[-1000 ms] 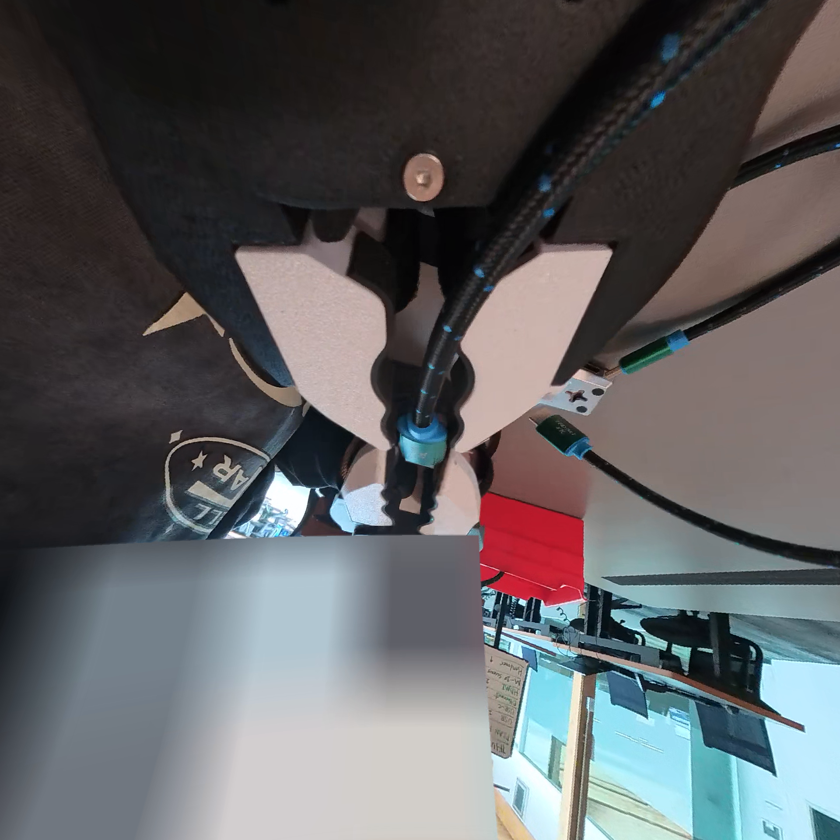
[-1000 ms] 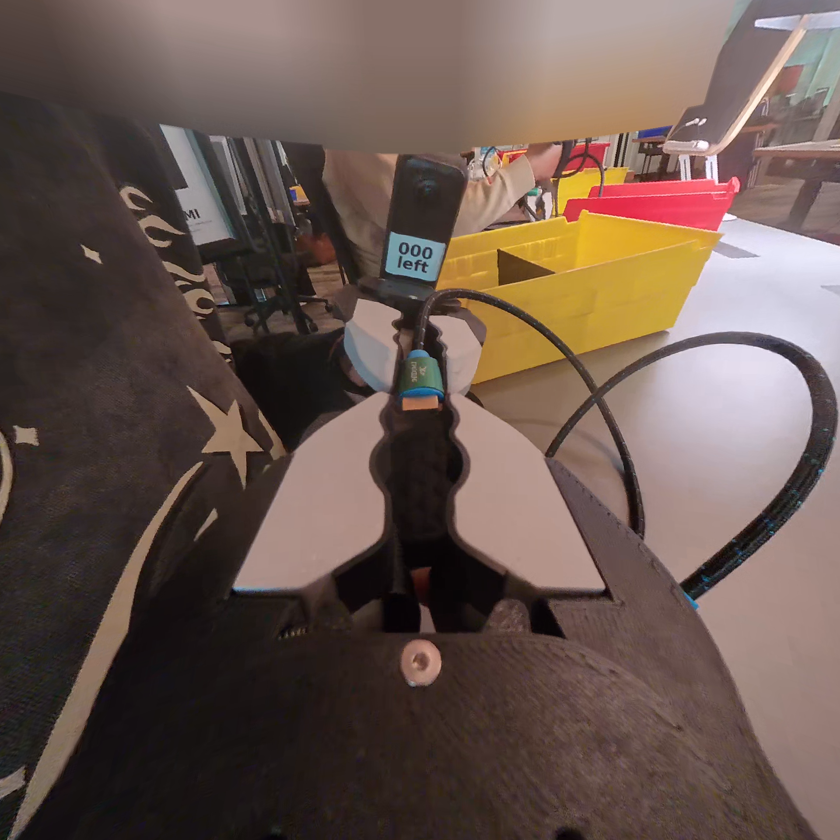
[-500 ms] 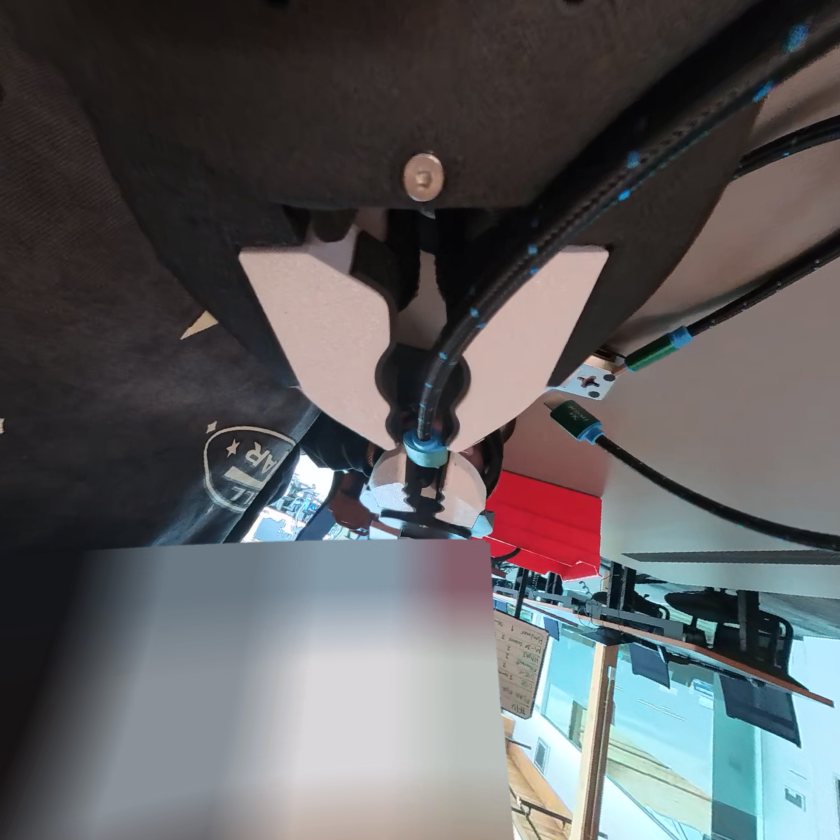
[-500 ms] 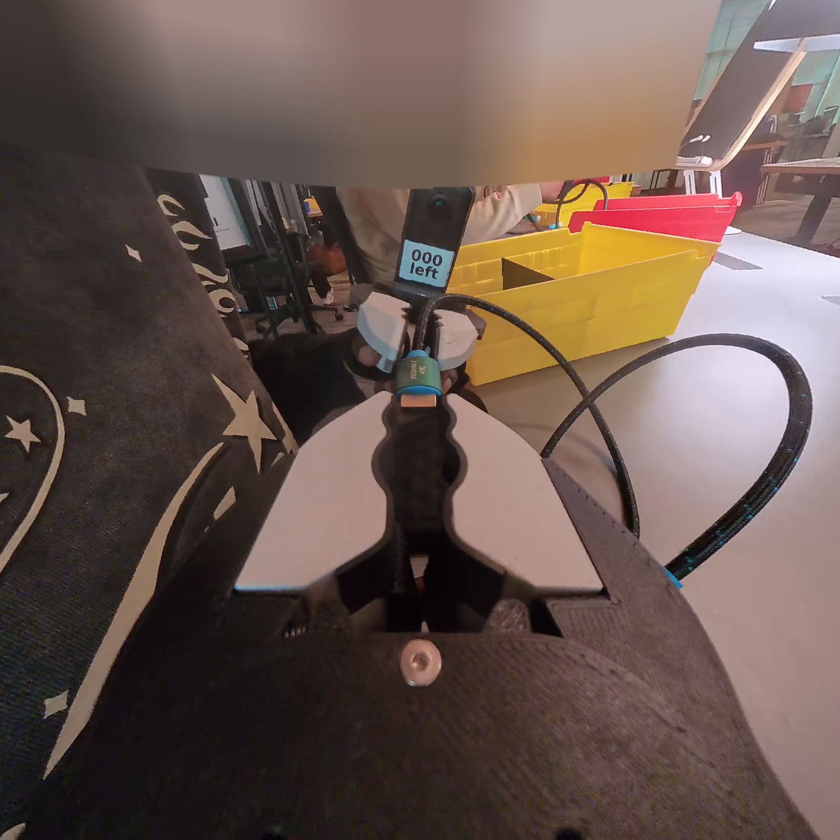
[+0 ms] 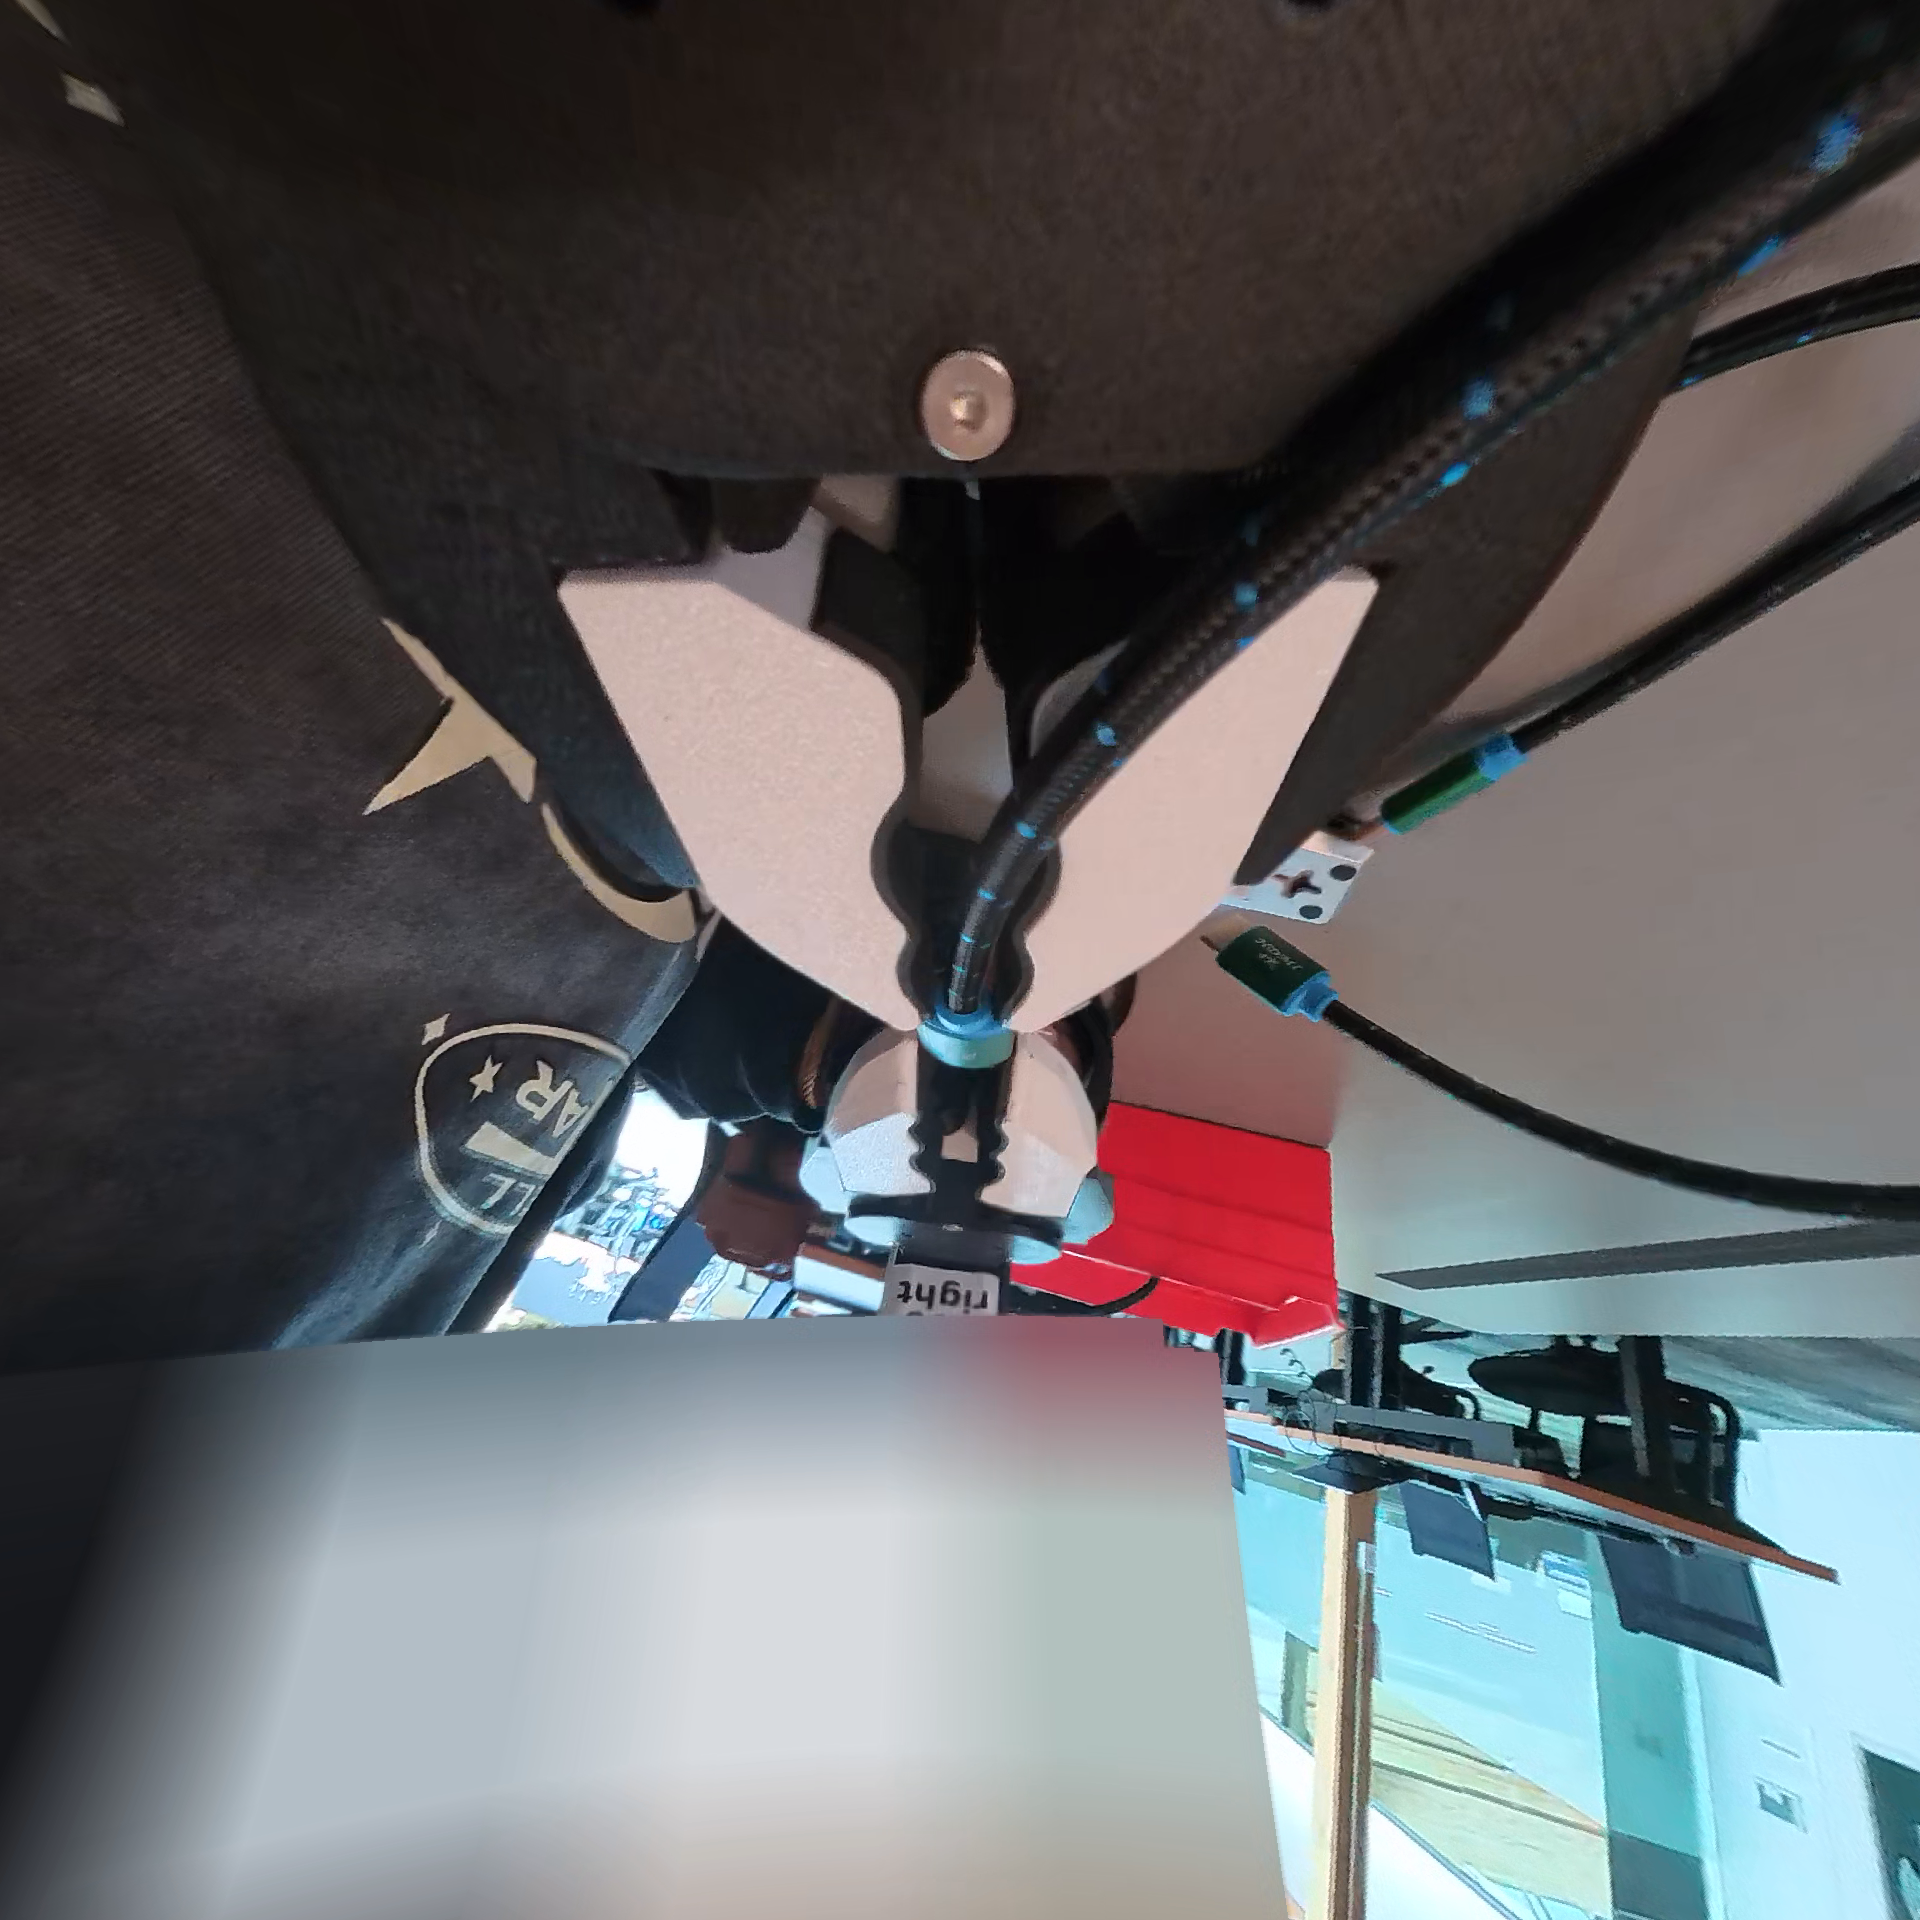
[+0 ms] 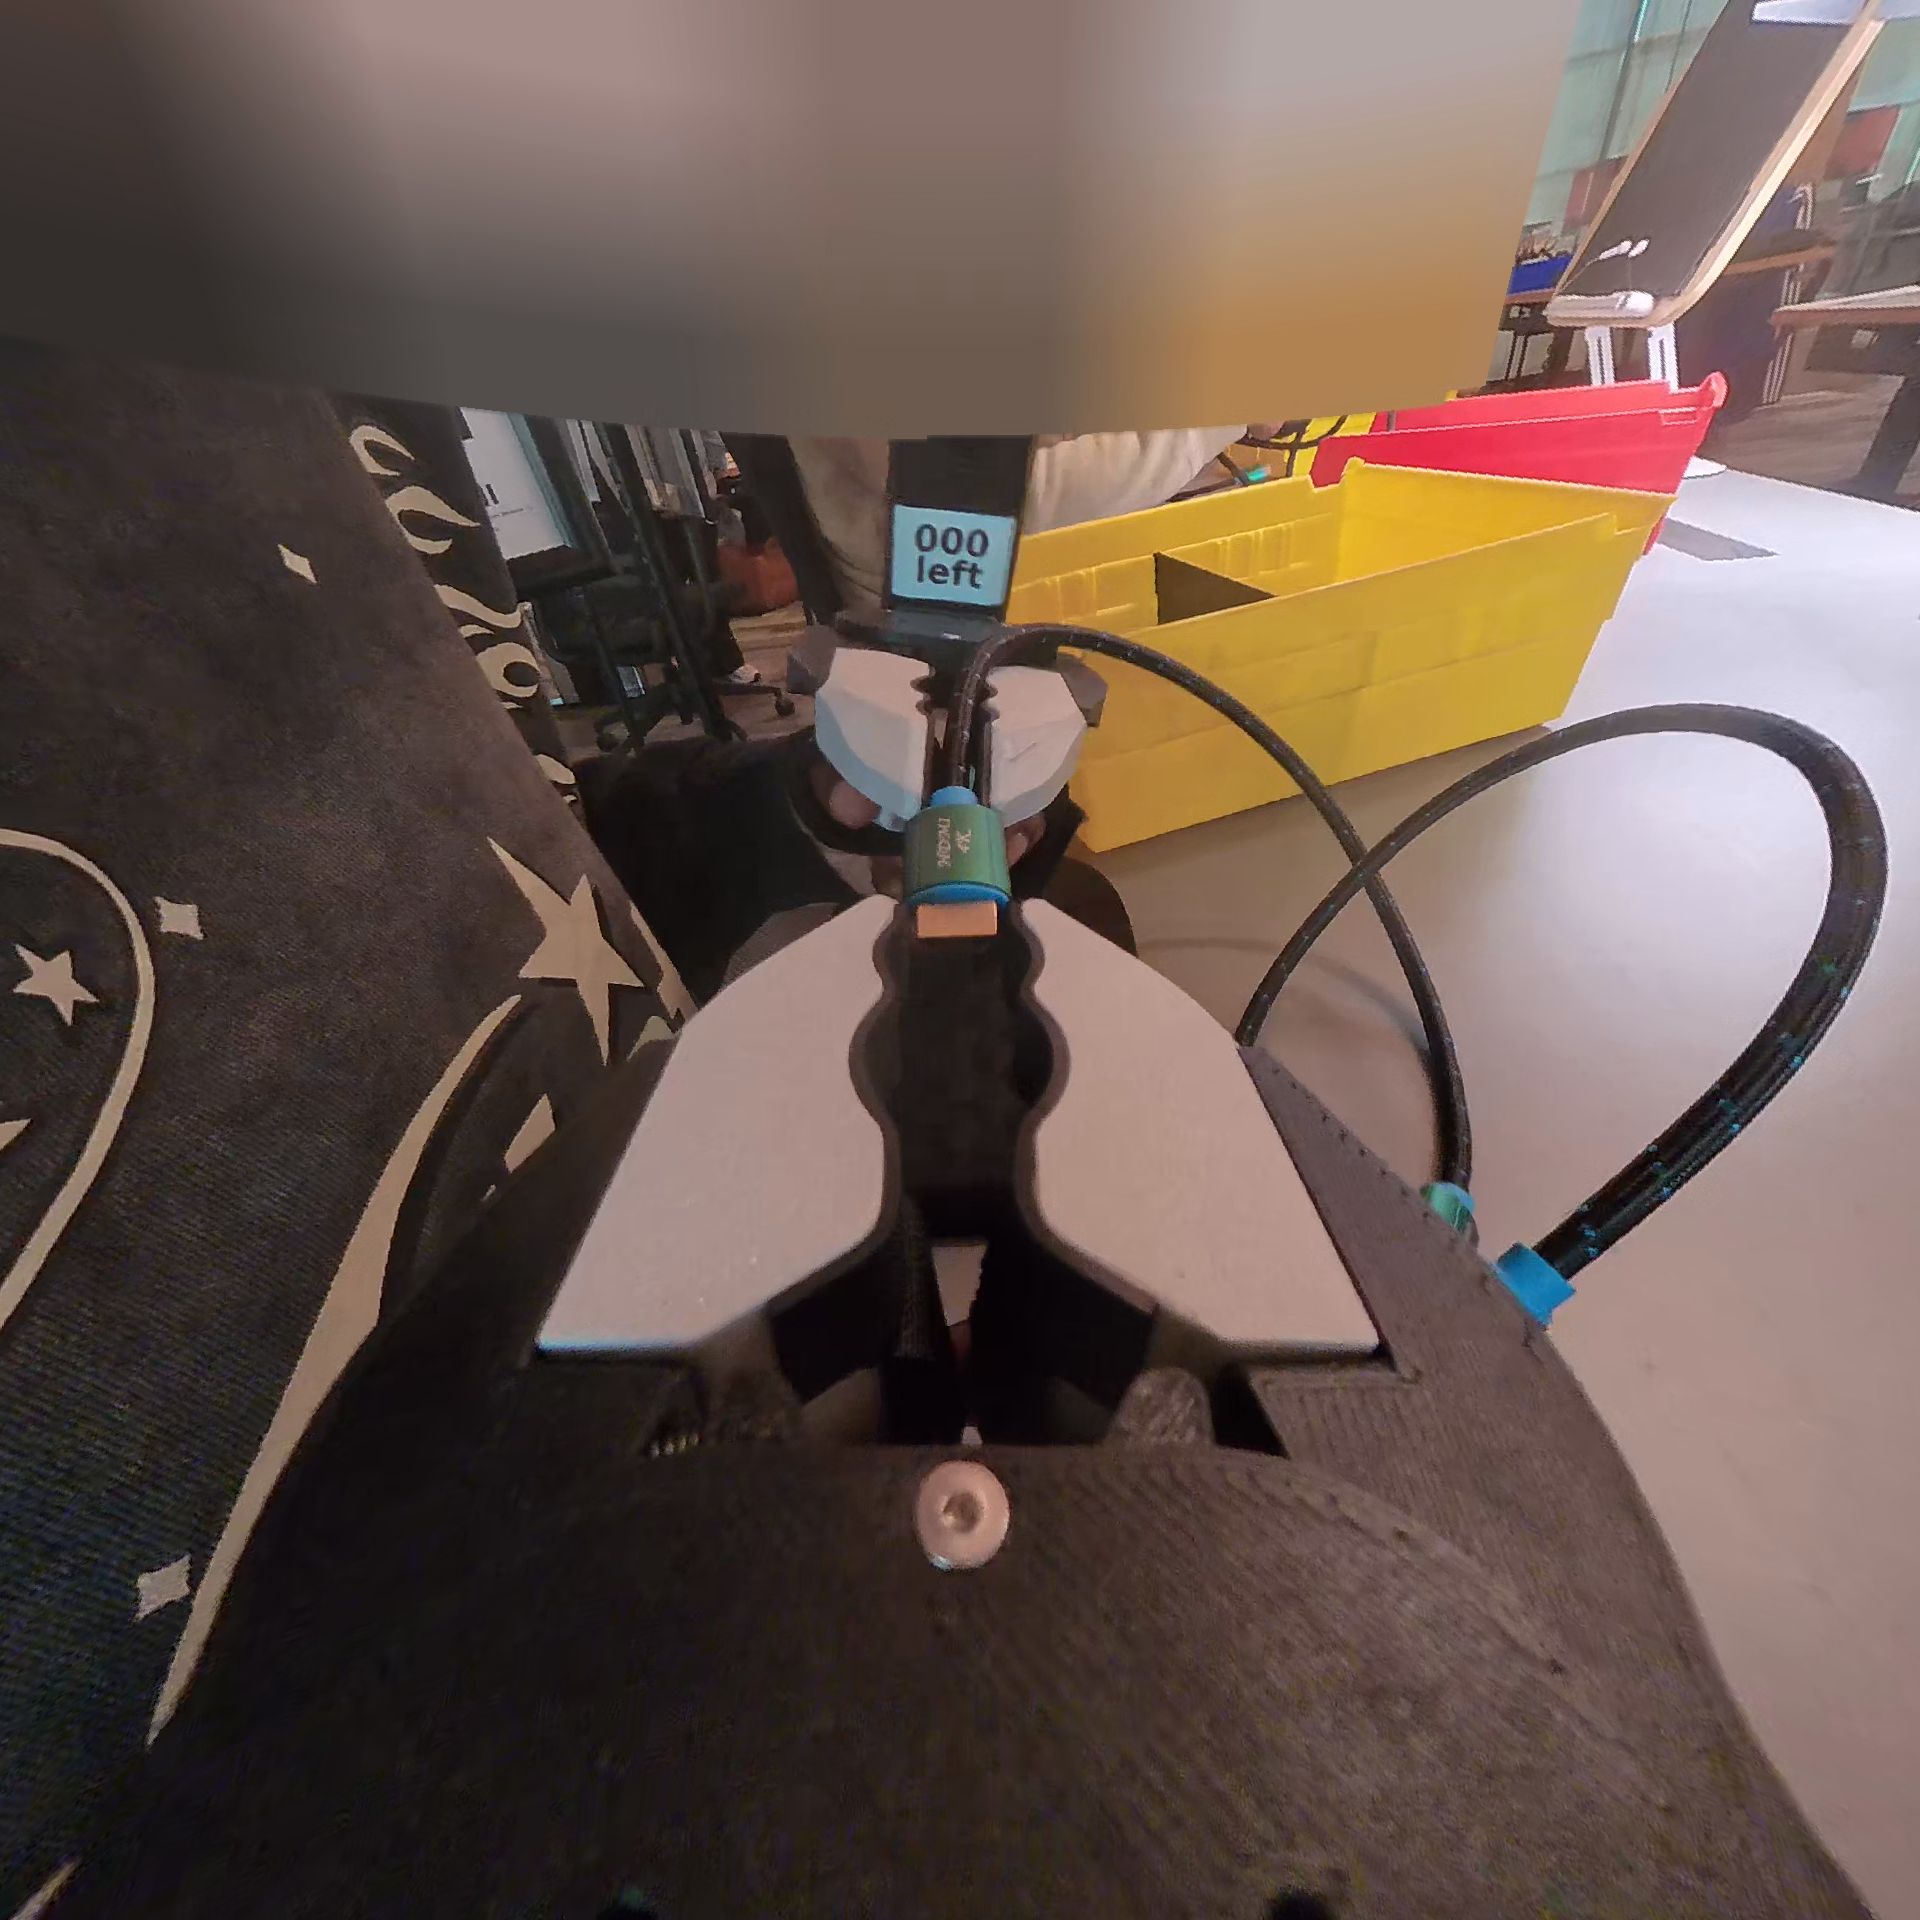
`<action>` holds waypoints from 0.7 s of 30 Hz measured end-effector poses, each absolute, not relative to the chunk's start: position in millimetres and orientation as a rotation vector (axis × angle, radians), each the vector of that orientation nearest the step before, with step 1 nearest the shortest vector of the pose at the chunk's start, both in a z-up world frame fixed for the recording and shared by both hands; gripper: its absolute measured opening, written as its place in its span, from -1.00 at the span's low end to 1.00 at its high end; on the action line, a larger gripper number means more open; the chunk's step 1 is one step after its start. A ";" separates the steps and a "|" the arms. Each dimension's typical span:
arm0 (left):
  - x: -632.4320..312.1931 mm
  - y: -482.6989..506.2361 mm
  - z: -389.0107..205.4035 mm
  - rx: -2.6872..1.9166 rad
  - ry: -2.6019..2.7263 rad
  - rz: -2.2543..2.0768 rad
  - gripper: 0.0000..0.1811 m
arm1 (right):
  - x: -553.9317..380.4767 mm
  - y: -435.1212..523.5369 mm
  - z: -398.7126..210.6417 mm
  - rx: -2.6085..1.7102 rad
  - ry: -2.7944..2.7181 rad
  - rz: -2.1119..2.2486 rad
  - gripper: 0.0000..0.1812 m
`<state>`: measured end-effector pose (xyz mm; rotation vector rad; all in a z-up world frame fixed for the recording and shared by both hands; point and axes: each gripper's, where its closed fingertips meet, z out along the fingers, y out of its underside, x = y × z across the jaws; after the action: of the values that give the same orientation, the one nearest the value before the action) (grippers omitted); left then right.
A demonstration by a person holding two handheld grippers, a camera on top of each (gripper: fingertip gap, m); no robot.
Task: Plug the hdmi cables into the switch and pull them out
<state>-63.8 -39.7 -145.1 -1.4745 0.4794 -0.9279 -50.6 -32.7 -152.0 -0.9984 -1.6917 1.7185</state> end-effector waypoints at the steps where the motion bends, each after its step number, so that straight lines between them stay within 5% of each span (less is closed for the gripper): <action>1: -63.8 -39.2 -145.0 -1.478 0.485 -0.906 -0.89 | -50.6 -32.1 -152.0 -1.006 -1.691 1.720 -0.80; 3: -62.7 -38.7 -144.0 -1.483 0.492 -0.888 -0.89 | -48.4 -27.7 -150.0 -1.020 -1.705 1.687 -0.76; 8: -67.4 -39.8 -146.1 -1.498 0.492 -0.874 -0.89 | -29.1 40.2 -169.4 -1.281 -1.817 1.146 -0.20; 17: -67.4 -39.5 -143.9 -1.467 0.485 -0.891 -0.89 | -13.5 63.3 -262.8 -1.457 -2.217 0.572 -0.33; 21: -69.7 -43.1 -140.3 -1.442 0.480 -0.883 -0.90 | -20.6 55.8 -272.4 -1.391 -2.293 0.631 -0.57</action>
<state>-69.7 -43.1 -140.3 -1.4416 0.4801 -0.8833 -20.6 55.8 -272.4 -1.3910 -2.2926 0.6312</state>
